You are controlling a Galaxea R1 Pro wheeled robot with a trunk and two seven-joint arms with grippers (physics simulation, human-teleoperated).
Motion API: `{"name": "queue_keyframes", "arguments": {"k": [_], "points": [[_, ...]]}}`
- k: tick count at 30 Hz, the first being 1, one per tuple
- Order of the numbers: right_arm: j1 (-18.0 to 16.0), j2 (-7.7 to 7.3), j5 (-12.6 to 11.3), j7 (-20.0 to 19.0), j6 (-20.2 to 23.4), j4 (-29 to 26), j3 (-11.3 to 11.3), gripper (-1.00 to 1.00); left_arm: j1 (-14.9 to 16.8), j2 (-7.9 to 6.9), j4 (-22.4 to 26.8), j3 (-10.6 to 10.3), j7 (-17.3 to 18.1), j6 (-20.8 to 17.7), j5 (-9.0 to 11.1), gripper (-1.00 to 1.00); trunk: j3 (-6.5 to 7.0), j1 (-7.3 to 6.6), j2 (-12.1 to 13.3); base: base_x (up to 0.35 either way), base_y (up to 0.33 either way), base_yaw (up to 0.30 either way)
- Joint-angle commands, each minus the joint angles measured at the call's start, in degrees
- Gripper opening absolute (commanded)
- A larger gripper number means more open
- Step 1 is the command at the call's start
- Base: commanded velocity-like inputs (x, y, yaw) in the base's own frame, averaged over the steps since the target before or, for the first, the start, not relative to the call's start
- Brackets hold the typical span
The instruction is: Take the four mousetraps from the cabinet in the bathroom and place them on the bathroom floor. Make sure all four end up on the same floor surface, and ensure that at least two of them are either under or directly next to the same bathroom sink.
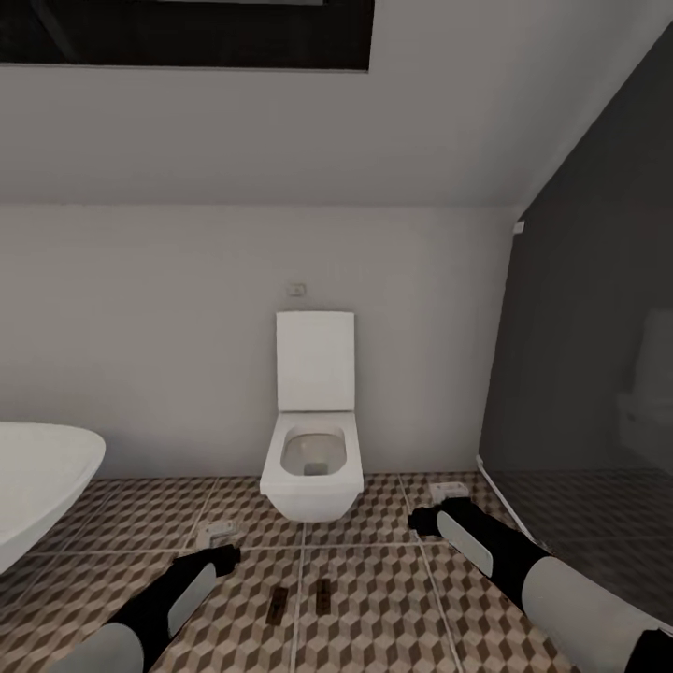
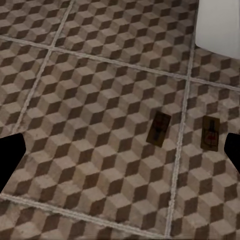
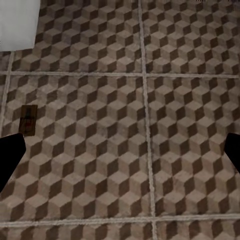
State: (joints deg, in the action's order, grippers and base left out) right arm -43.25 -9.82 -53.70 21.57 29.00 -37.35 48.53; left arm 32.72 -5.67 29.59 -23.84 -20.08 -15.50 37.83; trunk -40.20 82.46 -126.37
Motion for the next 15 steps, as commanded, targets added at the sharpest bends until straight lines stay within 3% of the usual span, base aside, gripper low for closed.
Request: {"name": "queue_keyframes", "arguments": {"k": [1, 6, 15], "points": [[0.45, -0.05, -0.61, 0.59, -0.79, -0.02, 0.40, 1.00, 0.05, -0.08, -0.67, -0.49, -0.45, 0.40, 0.47, 1.00, 0.12, -0.24, 0.38, 0.000, 0.000, 0.000], [4.21, 0.15, -0.66, 0.67, -4.13, 2.30, 0.39, 1.00, 0.06, -0.05, -6.08, -0.56, -0.23, 5.18, 0.30, 1.00, 1.01, -1.33, 2.38, 0.000, 0.000, 0.000], [6.82, 0.53, -0.73, 0.68, -9.63, 8.02, 0.41, 1.00, -0.77, -0.46, -11.15, -0.58, -0.01, 10.92, 0.29, 1.00, 2.63, -3.31, 5.99, 0.000, 0.000, 0.000]]}}
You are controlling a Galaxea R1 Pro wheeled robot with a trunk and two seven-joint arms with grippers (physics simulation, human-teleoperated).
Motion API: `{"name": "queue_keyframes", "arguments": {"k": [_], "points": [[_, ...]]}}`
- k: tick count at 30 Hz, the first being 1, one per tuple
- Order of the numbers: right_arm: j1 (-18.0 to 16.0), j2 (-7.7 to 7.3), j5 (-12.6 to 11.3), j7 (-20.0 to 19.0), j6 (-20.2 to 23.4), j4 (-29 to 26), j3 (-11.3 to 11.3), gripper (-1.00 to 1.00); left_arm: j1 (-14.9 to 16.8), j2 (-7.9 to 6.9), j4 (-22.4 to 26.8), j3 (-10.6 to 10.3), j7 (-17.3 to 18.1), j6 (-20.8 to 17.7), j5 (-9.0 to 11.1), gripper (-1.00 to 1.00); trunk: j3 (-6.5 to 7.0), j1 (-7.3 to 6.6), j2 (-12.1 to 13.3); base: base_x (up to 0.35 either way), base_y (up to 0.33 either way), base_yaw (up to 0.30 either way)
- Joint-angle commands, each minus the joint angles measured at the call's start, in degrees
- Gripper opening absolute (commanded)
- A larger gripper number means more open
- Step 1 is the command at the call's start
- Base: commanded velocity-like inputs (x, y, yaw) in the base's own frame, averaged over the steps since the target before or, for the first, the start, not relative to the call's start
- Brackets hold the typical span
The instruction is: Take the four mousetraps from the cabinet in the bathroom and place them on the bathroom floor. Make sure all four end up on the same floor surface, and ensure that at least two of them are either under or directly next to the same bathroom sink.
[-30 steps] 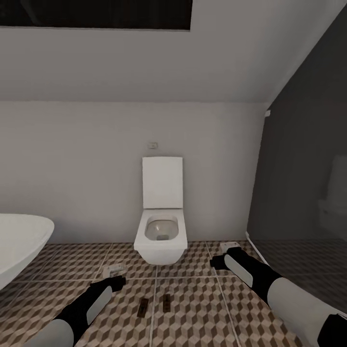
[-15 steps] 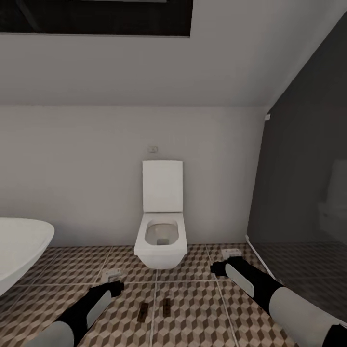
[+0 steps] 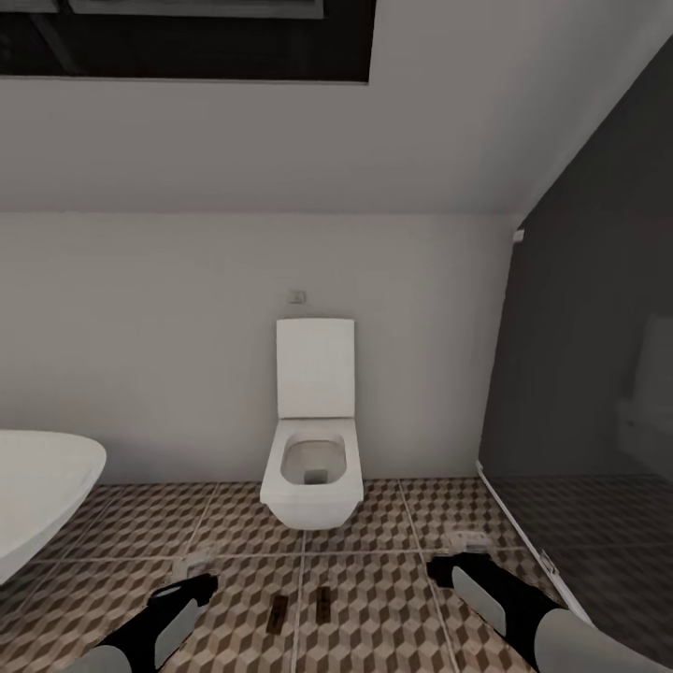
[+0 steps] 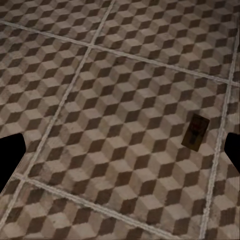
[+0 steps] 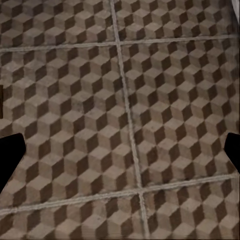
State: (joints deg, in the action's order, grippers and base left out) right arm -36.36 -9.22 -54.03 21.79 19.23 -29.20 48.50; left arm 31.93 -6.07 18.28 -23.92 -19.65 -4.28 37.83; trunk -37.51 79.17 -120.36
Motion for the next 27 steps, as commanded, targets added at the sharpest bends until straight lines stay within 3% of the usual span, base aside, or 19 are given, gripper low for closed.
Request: {"name": "queue_keyframes", "arguments": {"k": [1, 13, 27], "points": [[0.21, 0.17, -0.40, 0.45, -0.72, 1.04, 0.44, 1.00, -0.31, -0.07, -0.51, -0.50, -0.44, 0.74, 0.28, 1.00, 0.12, -0.24, 0.38, 0.000, 0.000, 0.000], [1.57, 3.75, -0.30, 0.40, -11.32, 15.91, 0.41, 1.00, -5.11, -0.05, -3.56, -0.51, -0.30, 8.03, 0.01, 1.00, 2.27, -2.87, 5.19, 0.000, 0.000, 0.000], [6.13, 4.11, -0.37, 0.36, -13.36, 20.13, 0.33, 1.00, -12.92, -0.15, -3.92, -0.53, -0.27, 12.94, 0.07, 1.00, 4.79, -5.95, 10.81, 0.000, 0.000, 0.000]]}}
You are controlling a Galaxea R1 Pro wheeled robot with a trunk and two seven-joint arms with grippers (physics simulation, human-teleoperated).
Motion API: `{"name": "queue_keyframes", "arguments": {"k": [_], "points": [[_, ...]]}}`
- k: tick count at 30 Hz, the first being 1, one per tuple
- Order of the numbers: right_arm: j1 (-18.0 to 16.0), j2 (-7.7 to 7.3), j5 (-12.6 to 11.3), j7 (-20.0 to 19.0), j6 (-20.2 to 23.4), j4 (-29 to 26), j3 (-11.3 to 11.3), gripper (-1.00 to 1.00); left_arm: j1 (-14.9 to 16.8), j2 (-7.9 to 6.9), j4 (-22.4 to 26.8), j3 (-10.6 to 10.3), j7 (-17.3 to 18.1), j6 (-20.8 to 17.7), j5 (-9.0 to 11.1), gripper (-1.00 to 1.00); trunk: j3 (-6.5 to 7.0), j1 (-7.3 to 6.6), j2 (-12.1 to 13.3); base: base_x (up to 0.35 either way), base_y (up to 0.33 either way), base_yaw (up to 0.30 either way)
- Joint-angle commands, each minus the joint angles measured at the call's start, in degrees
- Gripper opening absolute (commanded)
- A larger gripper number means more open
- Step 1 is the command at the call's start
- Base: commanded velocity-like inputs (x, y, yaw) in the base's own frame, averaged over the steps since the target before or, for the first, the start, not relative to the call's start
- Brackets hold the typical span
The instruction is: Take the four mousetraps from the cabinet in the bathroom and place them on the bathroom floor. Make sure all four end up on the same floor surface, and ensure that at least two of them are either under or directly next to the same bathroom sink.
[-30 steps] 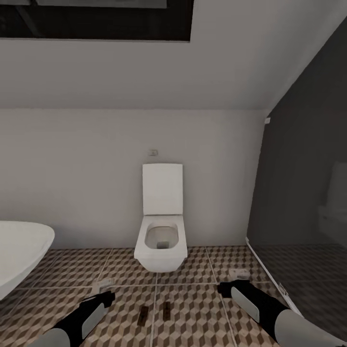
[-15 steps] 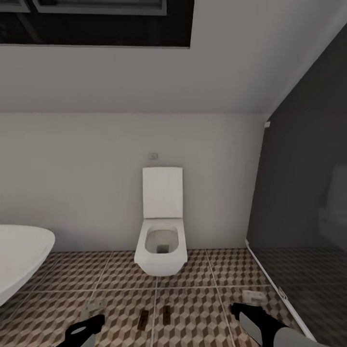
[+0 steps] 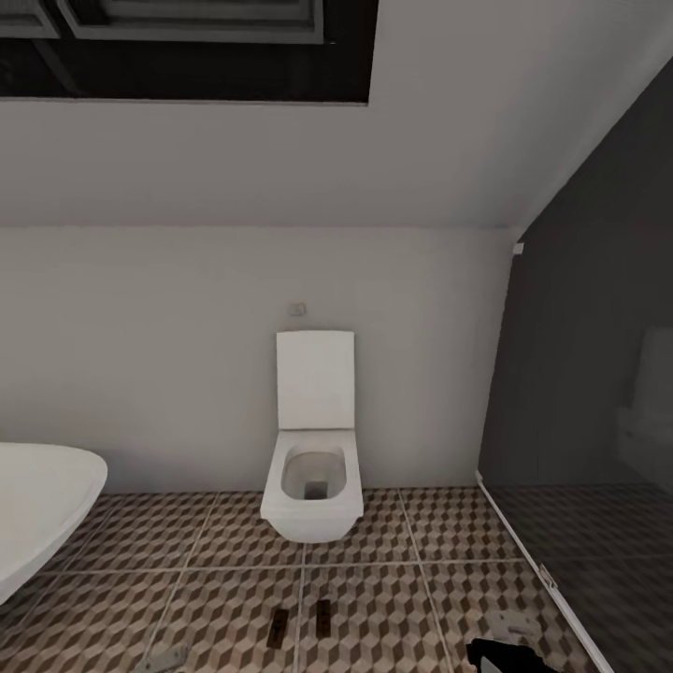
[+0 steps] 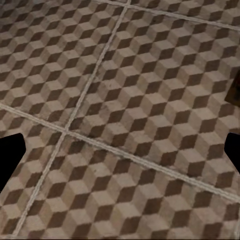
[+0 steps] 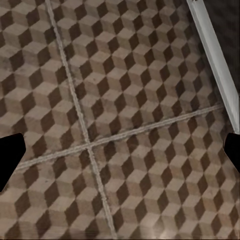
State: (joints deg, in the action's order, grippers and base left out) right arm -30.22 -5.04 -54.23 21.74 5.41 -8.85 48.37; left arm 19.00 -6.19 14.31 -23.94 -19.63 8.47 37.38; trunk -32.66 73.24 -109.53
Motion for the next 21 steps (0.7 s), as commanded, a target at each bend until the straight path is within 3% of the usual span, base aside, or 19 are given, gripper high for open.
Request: {"name": "queue_keyframes", "arguments": {"k": [1, 7, 21], "points": [[0.47, -0.10, -0.17, 0.41, 0.39, -0.16, 0.45, 1.00, -0.52, -0.04, 0.05, -0.51, -0.29, 0.65, 0.55, 1.00, 0.12, -0.23, 0.38, 0.000, 0.000, 0.000], [2.12, -0.36, -0.13, 0.41, 0.32, 0.25, 0.44, 1.00, -2.81, -0.03, -0.84, -0.50, -0.31, 3.10, 0.64, 1.00, 1.20, -1.55, 2.79, 0.000, 0.000, 0.000], [5.22, -0.67, -0.35, 0.41, 0.13, 2.90, 0.40, 1.00, -4.56, 0.38, -4.23, -0.49, -0.30, 6.85, 0.67, 1.00, 3.71, -4.63, 8.40, 0.000, 0.000, 0.000]]}}
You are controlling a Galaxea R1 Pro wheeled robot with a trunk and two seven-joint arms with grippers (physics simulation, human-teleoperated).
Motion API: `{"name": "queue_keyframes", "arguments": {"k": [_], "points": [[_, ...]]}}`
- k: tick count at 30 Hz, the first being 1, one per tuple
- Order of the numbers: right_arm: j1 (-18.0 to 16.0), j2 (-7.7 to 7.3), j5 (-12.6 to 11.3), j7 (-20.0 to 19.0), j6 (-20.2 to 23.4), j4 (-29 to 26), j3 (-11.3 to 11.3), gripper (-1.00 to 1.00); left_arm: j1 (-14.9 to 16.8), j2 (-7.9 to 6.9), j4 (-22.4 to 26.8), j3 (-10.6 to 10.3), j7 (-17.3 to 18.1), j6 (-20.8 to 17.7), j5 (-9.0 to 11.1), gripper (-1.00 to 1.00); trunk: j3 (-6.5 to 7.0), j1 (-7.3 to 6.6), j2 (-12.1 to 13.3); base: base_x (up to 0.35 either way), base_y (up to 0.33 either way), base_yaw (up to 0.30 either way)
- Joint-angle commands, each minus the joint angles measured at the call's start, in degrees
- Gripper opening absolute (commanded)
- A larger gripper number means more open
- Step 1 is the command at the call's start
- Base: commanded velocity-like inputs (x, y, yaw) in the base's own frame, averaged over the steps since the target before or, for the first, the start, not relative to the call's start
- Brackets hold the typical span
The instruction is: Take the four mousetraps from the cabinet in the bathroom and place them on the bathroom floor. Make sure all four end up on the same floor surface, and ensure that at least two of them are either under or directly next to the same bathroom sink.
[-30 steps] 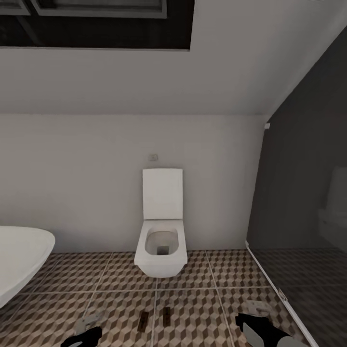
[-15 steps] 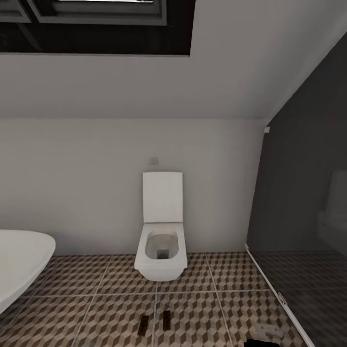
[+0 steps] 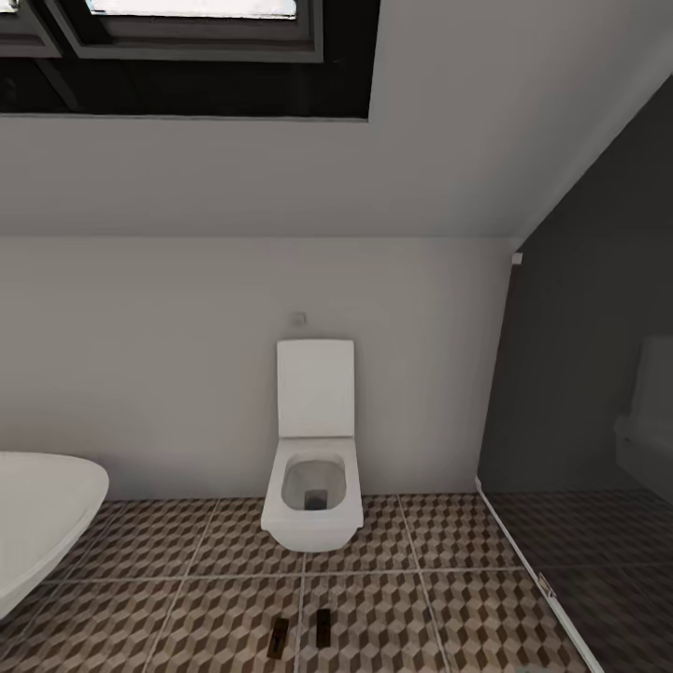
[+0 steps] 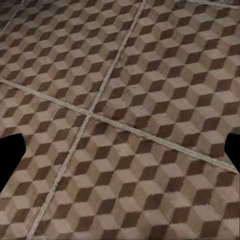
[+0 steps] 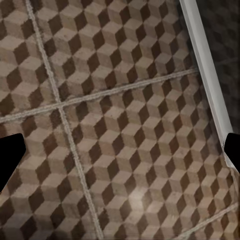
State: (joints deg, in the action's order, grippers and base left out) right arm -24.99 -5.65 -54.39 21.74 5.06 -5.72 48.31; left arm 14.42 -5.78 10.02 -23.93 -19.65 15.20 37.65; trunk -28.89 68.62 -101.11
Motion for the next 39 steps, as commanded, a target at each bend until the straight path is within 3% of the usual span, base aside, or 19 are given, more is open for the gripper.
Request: {"name": "queue_keyframes", "arguments": {"k": [1, 39], "points": [[0.09, -0.06, -0.19, 0.41, 0.49, -0.18, 0.47, 1.00, -0.16, -0.01, -0.01, -0.50, -0.29, 0.20, 0.39, 1.00, 0.12, -0.23, 0.38, 0.000, 0.000, 0.000], [3.80, 0.45, -0.12, 0.40, 0.63, 0.16, 0.56, 1.00, -2.74, 0.16, -0.35, -0.50, -0.30, 0.49, 0.59, 1.00, 6.94, -8.58, 15.62, 0.000, 0.000, 0.000]]}}
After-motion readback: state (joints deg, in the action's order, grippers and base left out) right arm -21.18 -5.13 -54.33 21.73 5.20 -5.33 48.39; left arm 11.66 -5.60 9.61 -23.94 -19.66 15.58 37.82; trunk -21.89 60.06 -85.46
